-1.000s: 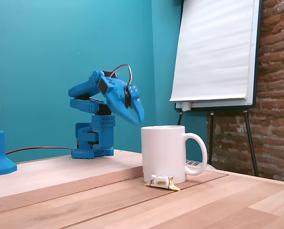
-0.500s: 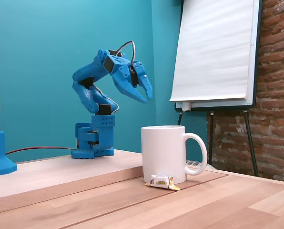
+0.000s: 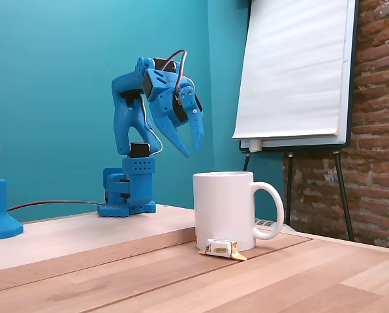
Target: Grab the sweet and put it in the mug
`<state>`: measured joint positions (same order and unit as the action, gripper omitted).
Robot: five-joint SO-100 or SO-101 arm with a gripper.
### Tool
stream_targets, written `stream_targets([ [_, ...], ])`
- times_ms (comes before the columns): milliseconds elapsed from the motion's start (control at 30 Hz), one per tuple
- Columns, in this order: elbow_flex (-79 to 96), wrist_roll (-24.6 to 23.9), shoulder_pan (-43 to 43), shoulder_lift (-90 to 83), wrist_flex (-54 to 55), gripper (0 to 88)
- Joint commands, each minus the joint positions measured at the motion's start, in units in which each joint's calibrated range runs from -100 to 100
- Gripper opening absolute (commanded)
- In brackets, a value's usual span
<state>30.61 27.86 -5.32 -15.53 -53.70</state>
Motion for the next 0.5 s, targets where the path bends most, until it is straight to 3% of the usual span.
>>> stream_targets([
  [0, -7.24, 0.0, -1.8, 4.0, 0.8, 4.6],
  [167, -11.17, 0.78, -1.73, 13.72, 0.8, 4.6],
  [467, -13.22, 8.01, -1.65, 25.51, 0.8, 4.7],
])
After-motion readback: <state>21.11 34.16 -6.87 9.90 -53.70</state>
